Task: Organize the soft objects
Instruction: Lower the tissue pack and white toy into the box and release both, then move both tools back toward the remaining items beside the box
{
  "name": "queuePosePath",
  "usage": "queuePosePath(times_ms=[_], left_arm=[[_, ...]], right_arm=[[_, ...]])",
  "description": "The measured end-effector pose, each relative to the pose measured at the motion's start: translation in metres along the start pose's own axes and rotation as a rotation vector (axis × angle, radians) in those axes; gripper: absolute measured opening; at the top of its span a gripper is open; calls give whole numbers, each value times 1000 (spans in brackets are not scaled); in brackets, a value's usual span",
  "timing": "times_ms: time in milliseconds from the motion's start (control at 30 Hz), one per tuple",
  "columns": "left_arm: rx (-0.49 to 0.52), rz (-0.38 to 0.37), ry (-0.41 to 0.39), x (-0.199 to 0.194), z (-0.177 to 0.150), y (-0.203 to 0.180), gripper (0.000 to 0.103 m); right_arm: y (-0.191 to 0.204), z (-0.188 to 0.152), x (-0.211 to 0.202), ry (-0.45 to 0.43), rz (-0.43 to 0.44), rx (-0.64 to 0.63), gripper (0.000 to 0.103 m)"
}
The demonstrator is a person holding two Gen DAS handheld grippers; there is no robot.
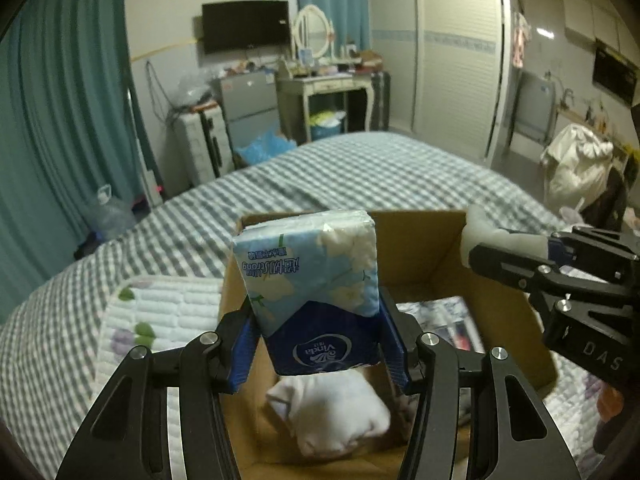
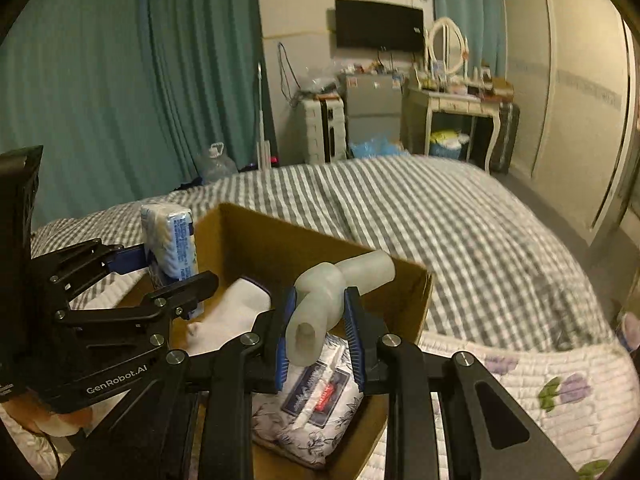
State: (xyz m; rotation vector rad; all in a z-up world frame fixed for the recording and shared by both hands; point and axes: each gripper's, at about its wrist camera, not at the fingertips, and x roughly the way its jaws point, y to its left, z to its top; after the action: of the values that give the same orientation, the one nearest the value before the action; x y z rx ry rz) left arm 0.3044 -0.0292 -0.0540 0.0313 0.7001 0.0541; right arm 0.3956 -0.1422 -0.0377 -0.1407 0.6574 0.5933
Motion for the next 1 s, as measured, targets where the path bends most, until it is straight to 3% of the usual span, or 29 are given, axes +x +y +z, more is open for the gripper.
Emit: queuePosePath(times_ms=[167,200,267,300,333,367,467,700,833,900,1000], left_arm=[[-44,-9,33,10,-3,3,59],[-50,1,38,10,-3,3,70],[-55,1,27,7,-2,4,80],[-53,4,18,4,-2,3,84],[-45,9,6,-1,0,1,85],[-33,17,-11,-7,1,-1,85],[-14,39,-43,-27,8,-3,85],[-27,48,-131,-100,22,7,86],[-34,39,-221,-166,25,16,86],[-37,32,-246,-189,24,22,93],[-33,27,-286,-224,17,30,93]], right_arm=[[-11,-4,6,18,25,61,28],[-13,-4,4,15,23,63,29],[-14,-1,0,5,20,65,31],[-14,1,-3,1,17,68,39],[-14,2,-6,-8,8,73,55],[-14,4,-12,-23,-2,79,61],[-11,9,-30,-59,-21,76,63],[5,20,-106,-130,-84,40,68],[26,23,-161,-164,-144,-7,69],[38,24,-191,-198,-151,7,76],[58,19,-233,-243,-149,10,83]])
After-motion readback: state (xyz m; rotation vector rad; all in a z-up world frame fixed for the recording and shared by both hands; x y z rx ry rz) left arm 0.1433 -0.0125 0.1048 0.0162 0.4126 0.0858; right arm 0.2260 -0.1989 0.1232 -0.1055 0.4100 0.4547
